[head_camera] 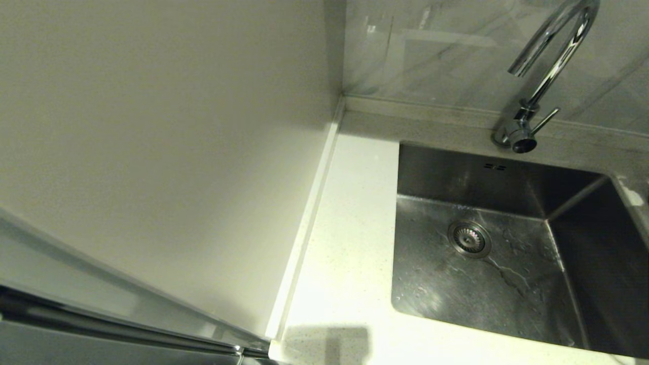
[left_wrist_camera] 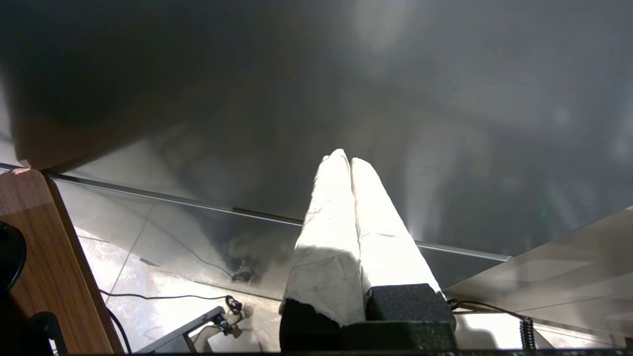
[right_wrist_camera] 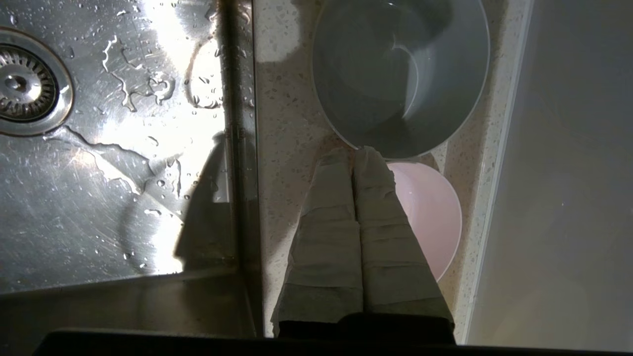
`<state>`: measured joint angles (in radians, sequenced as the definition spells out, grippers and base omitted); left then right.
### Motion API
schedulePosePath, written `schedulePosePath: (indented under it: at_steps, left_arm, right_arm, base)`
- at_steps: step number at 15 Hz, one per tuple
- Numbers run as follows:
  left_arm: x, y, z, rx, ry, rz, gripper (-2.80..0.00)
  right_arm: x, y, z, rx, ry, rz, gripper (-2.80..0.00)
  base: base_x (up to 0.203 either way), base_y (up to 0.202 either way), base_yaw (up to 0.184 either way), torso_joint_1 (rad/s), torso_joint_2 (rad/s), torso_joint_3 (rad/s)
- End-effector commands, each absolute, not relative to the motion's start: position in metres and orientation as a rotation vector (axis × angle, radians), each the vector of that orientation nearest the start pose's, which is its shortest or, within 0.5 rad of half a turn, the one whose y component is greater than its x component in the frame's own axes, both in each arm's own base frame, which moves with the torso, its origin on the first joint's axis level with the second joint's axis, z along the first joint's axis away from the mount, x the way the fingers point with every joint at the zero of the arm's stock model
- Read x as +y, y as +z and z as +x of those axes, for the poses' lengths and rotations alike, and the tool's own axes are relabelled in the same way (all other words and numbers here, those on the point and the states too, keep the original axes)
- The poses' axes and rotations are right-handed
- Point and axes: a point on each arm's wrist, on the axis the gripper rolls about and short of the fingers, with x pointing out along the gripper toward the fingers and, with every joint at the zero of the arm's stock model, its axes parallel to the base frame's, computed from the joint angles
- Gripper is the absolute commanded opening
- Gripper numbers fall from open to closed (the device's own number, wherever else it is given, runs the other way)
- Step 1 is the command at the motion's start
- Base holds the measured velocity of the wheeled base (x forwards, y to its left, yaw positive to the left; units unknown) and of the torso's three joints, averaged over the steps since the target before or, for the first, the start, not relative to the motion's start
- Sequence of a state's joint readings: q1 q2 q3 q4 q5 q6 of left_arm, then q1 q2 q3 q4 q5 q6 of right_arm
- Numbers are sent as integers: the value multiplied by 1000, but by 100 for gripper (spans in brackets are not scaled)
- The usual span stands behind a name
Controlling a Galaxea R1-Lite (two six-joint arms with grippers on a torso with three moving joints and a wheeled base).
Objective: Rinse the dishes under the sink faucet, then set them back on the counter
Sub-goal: Put a bowl into the sink
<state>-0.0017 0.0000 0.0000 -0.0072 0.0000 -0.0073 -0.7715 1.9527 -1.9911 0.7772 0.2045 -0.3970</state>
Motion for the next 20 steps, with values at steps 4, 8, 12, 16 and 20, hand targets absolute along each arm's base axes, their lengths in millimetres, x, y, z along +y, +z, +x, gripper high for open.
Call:
schedulePosePath:
  at_steps: [4, 8, 12, 16, 20]
  left_arm:
    - [0, 75, -23, -5, -2, -8, -280]
    - [0, 75, -23, -5, -2, -8, -280]
    - [0, 75, -23, -5, -2, -8, -280]
    - [0, 75, -23, -5, -2, -8, -280]
    - [0, 75, -23, -5, -2, -8, -280]
  right_arm:
    - [-247, 287, 263, 779, -374, -38, -280]
    - [-245, 282, 270, 789, -350, -35, 0]
    - [-235, 277, 282, 772, -380, 140, 0]
    - [-236, 269, 288, 789, -375, 166, 0]
    - [-248, 260, 301, 750, -373, 101, 0]
  base:
    - [0, 0, 0, 0, 0, 0]
    - [0, 0, 0, 0, 0, 0]
    - [0, 0, 0, 0, 0, 0]
    - [0, 0, 0, 0, 0, 0]
    - [0, 0, 0, 0, 0, 0]
